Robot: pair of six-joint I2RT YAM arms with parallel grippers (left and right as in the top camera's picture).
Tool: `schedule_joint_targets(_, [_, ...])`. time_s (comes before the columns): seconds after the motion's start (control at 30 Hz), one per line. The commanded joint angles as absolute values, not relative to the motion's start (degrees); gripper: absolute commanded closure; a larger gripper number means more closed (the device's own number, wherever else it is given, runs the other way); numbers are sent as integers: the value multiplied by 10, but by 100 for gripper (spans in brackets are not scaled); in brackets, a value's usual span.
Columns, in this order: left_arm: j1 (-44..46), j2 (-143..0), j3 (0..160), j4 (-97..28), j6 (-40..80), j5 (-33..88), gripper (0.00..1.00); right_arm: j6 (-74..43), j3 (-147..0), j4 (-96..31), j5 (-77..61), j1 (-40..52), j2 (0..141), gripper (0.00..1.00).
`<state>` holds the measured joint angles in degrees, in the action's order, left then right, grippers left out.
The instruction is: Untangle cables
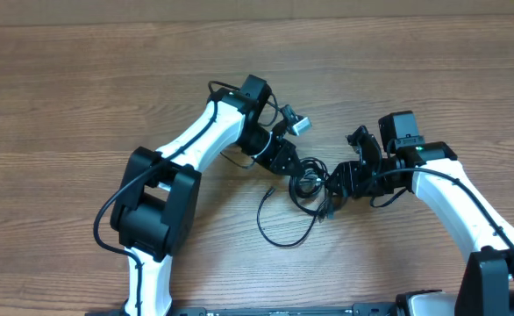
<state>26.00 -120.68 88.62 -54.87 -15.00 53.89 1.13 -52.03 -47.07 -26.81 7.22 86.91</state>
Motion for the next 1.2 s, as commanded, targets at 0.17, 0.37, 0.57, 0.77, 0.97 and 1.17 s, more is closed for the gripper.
schedule_joint_targets(0.17, [236,-1213,898,-538,-152,647,96,16,-506,-434,-292,72,870,44])
schedule_joint_targets(0.37, [241,-1213,898,-540,-152,657,96,16,-506,-357,-280,72,870,38])
schedule_joint_targets(0.57, [240,-1213,898,-540,-152,654,96,16,-491,-347,-270,72,870,57])
schedule_joint_targets(0.77, [240,-1213,898,-551,-78,469,96,-110,-469,-324,-220,72,870,84])
schedule_joint_targets(0.97, [240,-1213,898,-568,-54,407,96,-150,-469,-317,-213,72,870,50])
schedule_joint_targets(1.17, [240,-1213,898,-568,-130,578,96,-133,-469,-333,-217,72,870,37])
